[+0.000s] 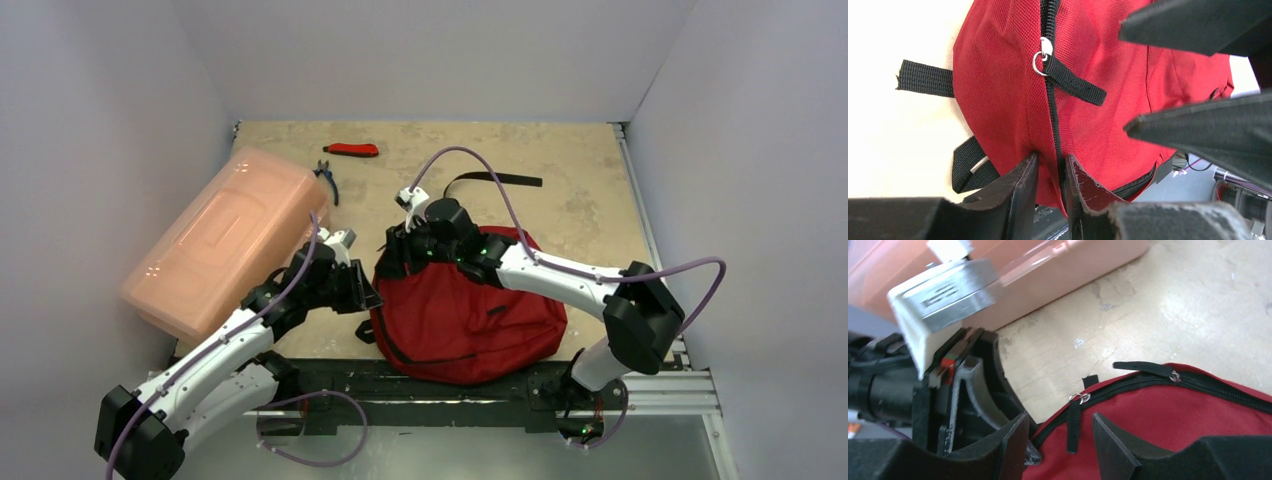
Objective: Pack the student bag
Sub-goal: Zip the student bag at the center of the board.
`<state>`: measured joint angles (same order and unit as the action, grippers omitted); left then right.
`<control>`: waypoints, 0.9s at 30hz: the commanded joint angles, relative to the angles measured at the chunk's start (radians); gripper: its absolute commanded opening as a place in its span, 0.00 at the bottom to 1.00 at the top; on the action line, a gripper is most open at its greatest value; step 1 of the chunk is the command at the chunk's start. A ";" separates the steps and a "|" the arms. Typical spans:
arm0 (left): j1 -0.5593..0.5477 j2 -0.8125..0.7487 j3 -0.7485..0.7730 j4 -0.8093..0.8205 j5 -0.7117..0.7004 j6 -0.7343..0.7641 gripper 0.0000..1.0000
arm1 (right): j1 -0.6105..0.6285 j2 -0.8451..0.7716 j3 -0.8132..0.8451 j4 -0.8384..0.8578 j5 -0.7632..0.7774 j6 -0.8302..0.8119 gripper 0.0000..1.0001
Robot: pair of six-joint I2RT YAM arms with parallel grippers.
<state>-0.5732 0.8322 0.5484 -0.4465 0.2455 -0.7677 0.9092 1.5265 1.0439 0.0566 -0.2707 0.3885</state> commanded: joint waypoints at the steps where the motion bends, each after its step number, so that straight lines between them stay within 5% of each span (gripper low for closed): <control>1: 0.005 -0.001 -0.021 0.058 0.023 -0.006 0.23 | -0.006 0.031 0.077 -0.108 0.116 0.129 0.55; 10: 0.004 -0.005 -0.030 0.050 0.024 0.015 0.00 | -0.003 0.098 0.166 -0.205 0.041 -0.078 0.56; 17: 0.004 -0.036 -0.037 0.052 0.023 0.019 0.00 | 0.006 0.131 0.134 -0.160 -0.044 0.026 0.52; 27: 0.004 -0.038 -0.040 0.059 0.037 0.016 0.00 | 0.068 0.160 0.180 -0.213 0.046 0.036 0.44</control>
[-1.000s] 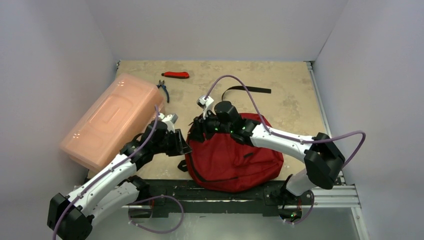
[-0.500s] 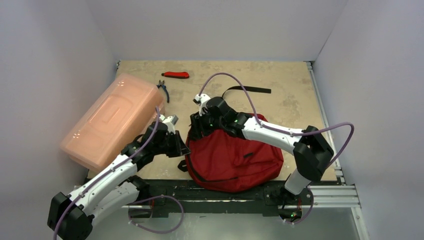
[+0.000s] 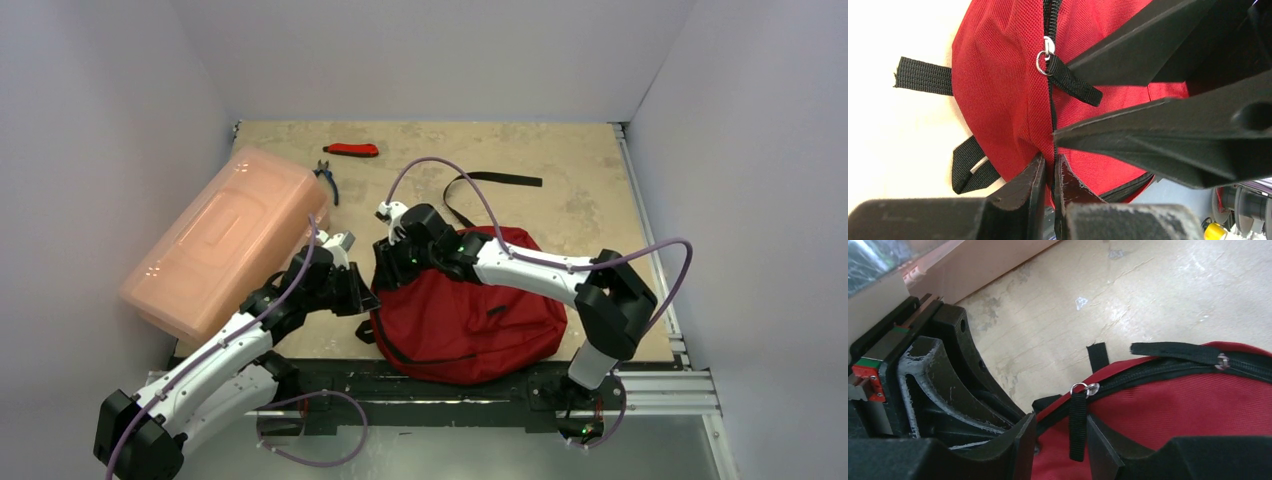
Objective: Pack the student bag
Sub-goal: Zip the student bag at the center of the board.
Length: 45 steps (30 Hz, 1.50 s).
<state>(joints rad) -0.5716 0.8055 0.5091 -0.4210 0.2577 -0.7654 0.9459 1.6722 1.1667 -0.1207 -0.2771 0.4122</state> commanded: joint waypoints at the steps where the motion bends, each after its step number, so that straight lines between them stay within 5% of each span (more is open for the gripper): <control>1: 0.003 -0.013 0.000 0.035 0.025 0.013 0.00 | 0.039 0.017 0.067 -0.050 0.078 0.010 0.42; 7: 0.003 -0.018 -0.002 0.037 0.026 0.009 0.00 | 0.083 0.047 0.125 -0.122 0.223 -0.022 0.37; 10: 0.003 -0.013 -0.003 0.037 0.026 0.009 0.00 | 0.085 0.056 0.156 -0.145 0.255 -0.026 0.18; 15: 0.004 -0.012 -0.014 0.032 0.016 0.004 0.00 | 0.085 0.054 0.220 -0.177 0.291 -0.033 0.00; 22: 0.003 -0.021 -0.038 0.025 0.009 0.000 0.00 | 0.047 0.061 0.296 -0.233 0.372 -0.050 0.00; 31: 0.003 -0.037 -0.055 0.007 -0.013 0.003 0.00 | -0.099 0.056 0.269 -0.196 -0.124 -0.018 0.00; 38: 0.003 -0.037 -0.059 0.005 -0.013 0.000 0.00 | -0.121 0.049 0.234 -0.085 -0.041 0.003 0.00; 45: 0.003 -0.073 -0.060 -0.072 -0.080 -0.010 0.00 | -0.167 0.072 0.293 -0.081 0.235 -0.086 0.00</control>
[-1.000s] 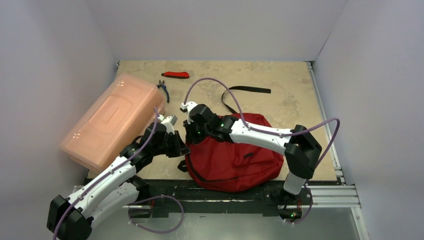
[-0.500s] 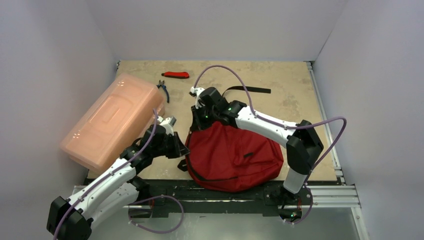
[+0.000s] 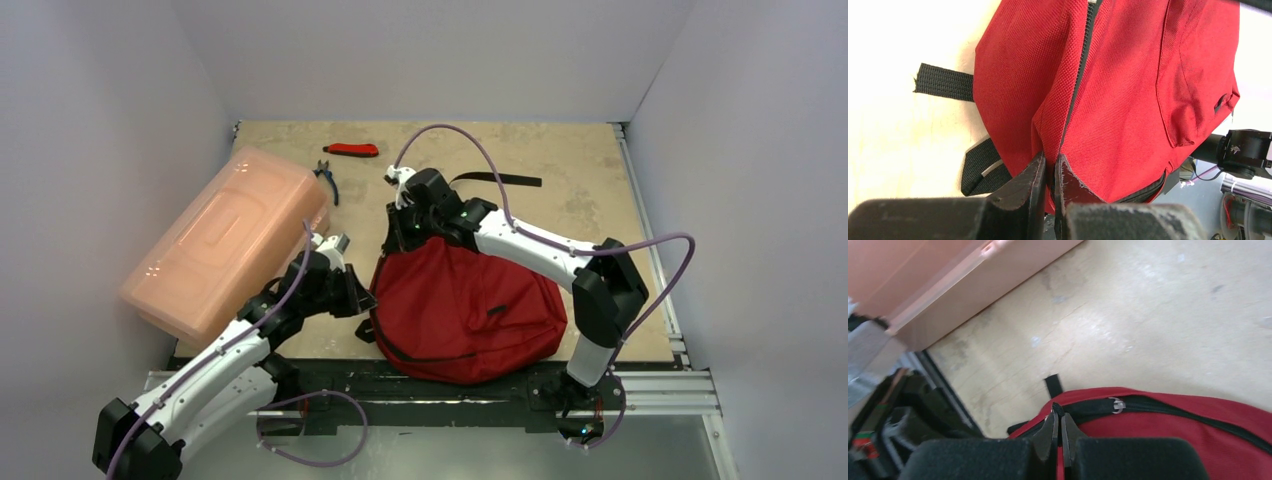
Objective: Pack the student bag
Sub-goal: Zip the student bag at the center of the board.
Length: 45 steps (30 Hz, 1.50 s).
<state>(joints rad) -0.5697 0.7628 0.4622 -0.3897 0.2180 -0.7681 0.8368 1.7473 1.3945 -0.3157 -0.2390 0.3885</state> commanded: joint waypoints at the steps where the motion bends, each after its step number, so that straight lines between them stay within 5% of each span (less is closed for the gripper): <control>1: 0.001 -0.037 -0.015 -0.112 -0.051 -0.009 0.00 | -0.072 0.004 0.073 0.111 0.224 -0.079 0.00; 19: 0.001 -0.040 0.016 -0.126 -0.137 0.000 0.00 | -0.232 0.059 0.114 0.003 0.435 -0.182 0.00; 23: 0.001 -0.011 0.062 -0.136 -0.178 0.021 0.00 | -0.235 0.022 0.104 -0.001 0.325 -0.188 0.00; 26: 0.001 0.046 0.115 -0.141 -0.214 0.044 0.00 | -0.235 -0.014 0.124 -0.049 0.241 -0.175 0.32; 30: 0.002 0.173 0.233 -0.186 -0.279 0.085 0.00 | -0.235 -0.124 0.069 -0.065 0.169 -0.138 0.51; 38: 0.038 0.340 0.435 -0.247 -0.358 0.157 0.00 | -0.236 -0.375 -0.181 -0.078 0.219 -0.118 0.63; 45: 0.076 0.340 0.475 -0.270 -0.260 0.189 0.04 | -0.235 -0.677 -0.341 -0.063 0.318 -0.065 0.76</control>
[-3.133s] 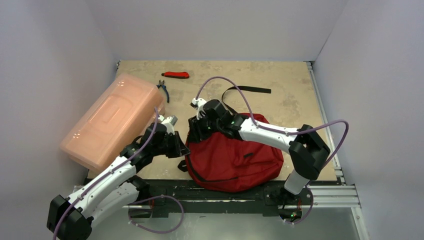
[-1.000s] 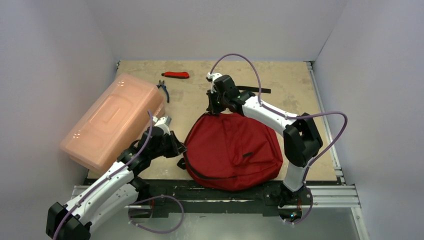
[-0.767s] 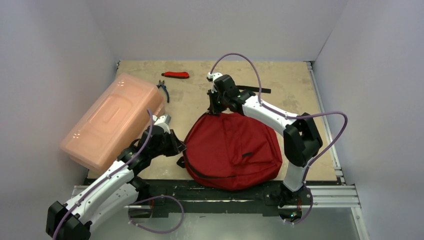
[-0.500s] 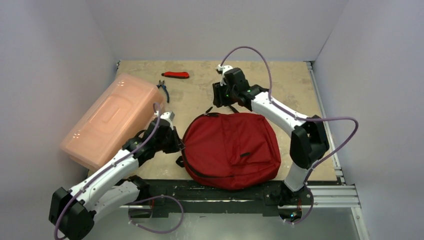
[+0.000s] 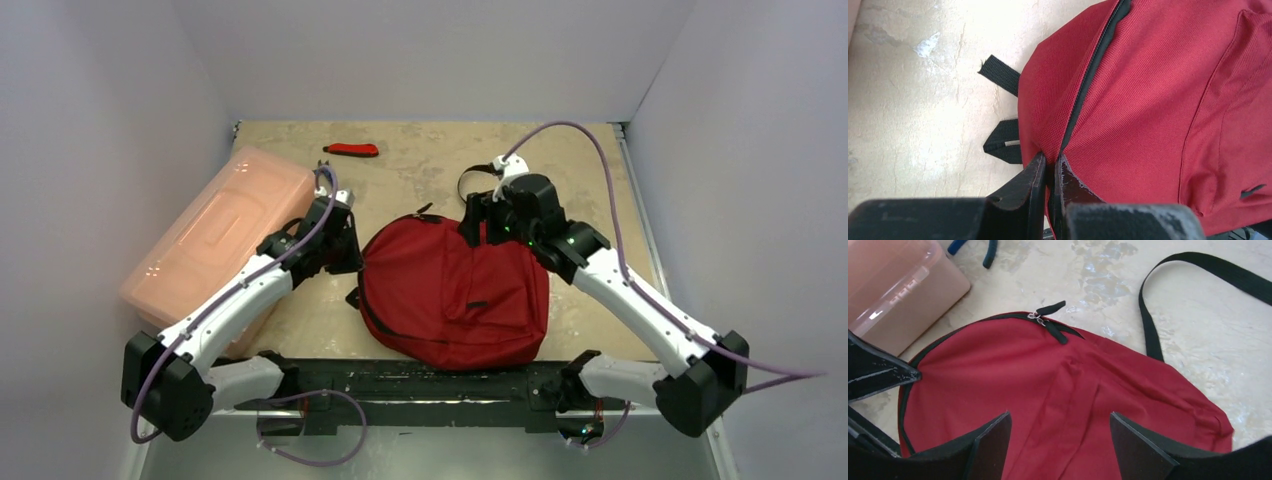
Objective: Pack the student bag
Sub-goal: Zip the student bag at the center of the board, then reset both arms
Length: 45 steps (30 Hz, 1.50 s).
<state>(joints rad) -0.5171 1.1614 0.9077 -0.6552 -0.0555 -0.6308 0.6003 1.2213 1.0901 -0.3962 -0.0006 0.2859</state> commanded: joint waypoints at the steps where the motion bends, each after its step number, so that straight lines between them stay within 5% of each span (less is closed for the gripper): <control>1: 0.023 -0.091 0.010 0.010 0.022 0.044 0.10 | 0.000 -0.190 -0.041 0.015 0.096 0.038 0.78; 6: 0.024 -0.217 -0.044 0.025 0.023 0.021 0.19 | 0.000 -0.310 -0.038 -0.020 0.139 0.037 0.93; 12: 0.023 -0.238 0.011 -0.050 0.048 0.011 0.16 | 0.045 -0.252 -0.095 0.010 -0.072 -0.022 0.99; 19: 0.023 -0.418 0.083 -0.146 -0.083 0.019 0.47 | 0.386 -0.066 -0.040 -0.006 0.223 0.091 0.99; 27: 0.023 -0.594 0.208 -0.280 -0.118 0.042 0.64 | 0.440 0.048 0.046 0.009 0.251 0.170 0.99; 37: 0.023 -0.799 0.559 -0.205 -0.208 0.268 0.80 | 0.440 -0.234 0.234 -0.114 0.629 0.058 0.99; 45: 0.023 -0.831 0.702 -0.141 -0.292 0.434 0.85 | 0.440 -0.521 0.334 -0.017 0.823 -0.071 0.99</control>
<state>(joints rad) -0.4984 0.3103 1.5818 -0.8295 -0.2913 -0.3206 1.0370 0.7822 1.3834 -0.4694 0.6754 0.2974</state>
